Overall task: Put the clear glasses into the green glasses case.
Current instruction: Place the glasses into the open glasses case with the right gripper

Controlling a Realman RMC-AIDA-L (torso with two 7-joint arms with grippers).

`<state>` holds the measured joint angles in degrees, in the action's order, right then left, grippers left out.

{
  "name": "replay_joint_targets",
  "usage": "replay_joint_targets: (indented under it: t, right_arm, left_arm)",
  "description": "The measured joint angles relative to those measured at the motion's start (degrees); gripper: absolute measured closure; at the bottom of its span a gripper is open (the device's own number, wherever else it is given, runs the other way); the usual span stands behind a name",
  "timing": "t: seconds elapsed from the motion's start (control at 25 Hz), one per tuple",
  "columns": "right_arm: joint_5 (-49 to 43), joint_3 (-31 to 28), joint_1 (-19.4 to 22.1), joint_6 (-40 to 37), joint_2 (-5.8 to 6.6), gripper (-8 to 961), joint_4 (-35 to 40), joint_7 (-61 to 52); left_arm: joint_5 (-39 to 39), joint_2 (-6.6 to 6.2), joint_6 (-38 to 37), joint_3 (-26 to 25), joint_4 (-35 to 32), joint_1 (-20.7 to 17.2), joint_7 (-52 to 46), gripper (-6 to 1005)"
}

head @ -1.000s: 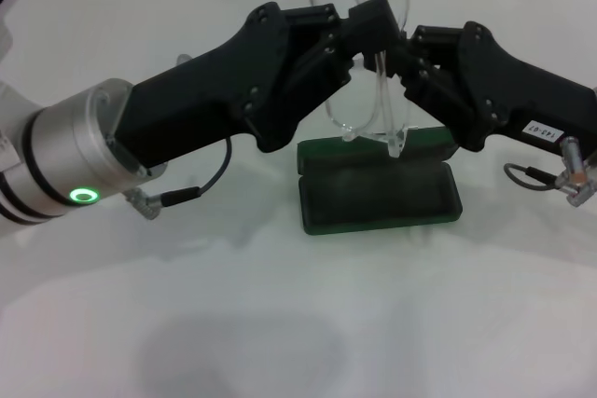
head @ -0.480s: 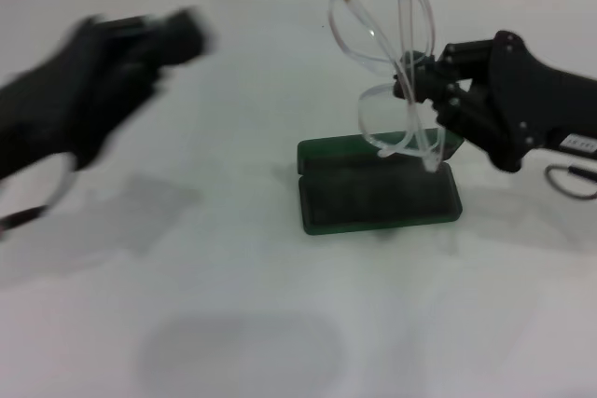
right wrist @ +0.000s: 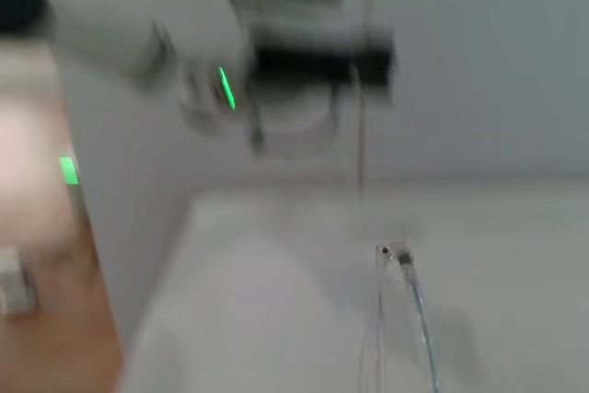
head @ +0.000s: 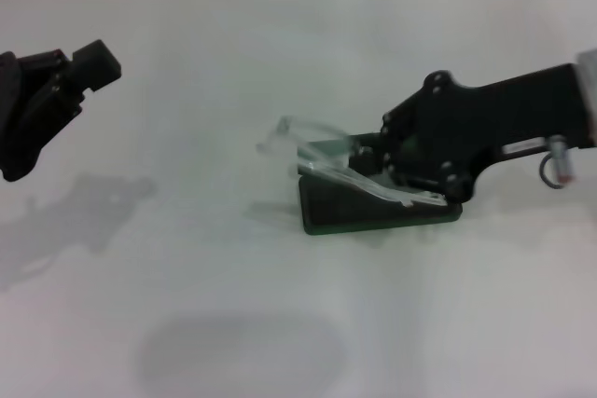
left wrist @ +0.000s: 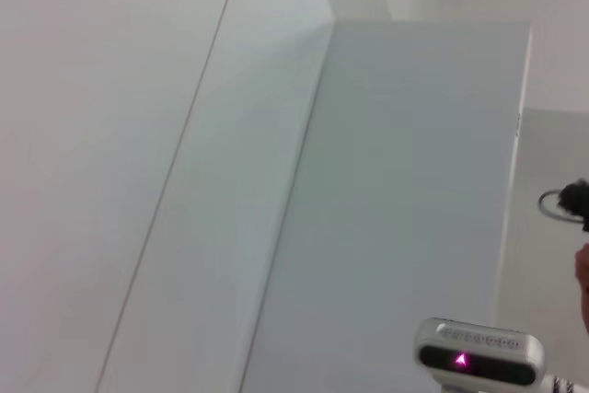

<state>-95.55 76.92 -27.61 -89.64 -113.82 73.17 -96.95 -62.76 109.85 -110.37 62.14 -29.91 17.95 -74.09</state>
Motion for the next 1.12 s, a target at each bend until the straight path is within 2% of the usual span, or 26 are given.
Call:
replay_joint_targets:
  t: [0.08,0.12,0.24,0.32,0.4,0.52,0.84,1.12]
  right_arm:
    - [-11.52,0.54,-2.31,0.37,-1.57,880,5.81,-8.86]
    - [-15.35,1.42,-3.63,0.32,-1.86,880,7.45,-11.99]
    - [-25.56,4.99,-9.36,-1.14,-1.65,880,9.98,-21.25]
    - [-27.35,5.44,-10.70,-1.76,-1.68,880,10.11,-22.43]
    - [-32.98,7.18,-15.27,-3.55,-1.95,880,9.99,-25.82]
    - [-37.97,10.88,-18.07,-3.83,-1.99,880,9.94,-28.64]
    - [-47.18,20.85,-20.60,-2.28,-2.37,880,9.72,-31.95]
    - [-50.10,27.51,-19.44,4.46,-2.37,880,9.25,-32.76]
  left_arm:
    - [-0.12,0.18,0.27,-0.34,0.12,0.16,0.34,970]
    - [-0.17,0.21,0.52,-0.41,0.16,0.27,0.45,970]
    - [-0.17,0.32,1.34,-0.89,0.17,0.44,0.88,970]
    - [-0.36,0.54,1.46,-1.66,0.33,0.44,1.06,970]
    - [-0.63,0.83,1.48,-2.14,0.54,0.47,1.09,970]
    - [-0.69,1.06,1.54,-2.21,0.56,0.42,1.10,970]
    - [-0.84,1.79,2.01,-3.01,0.90,0.08,1.14,969]
    - [-0.95,2.07,2.89,-3.01,1.35,0.80,1.15,969]
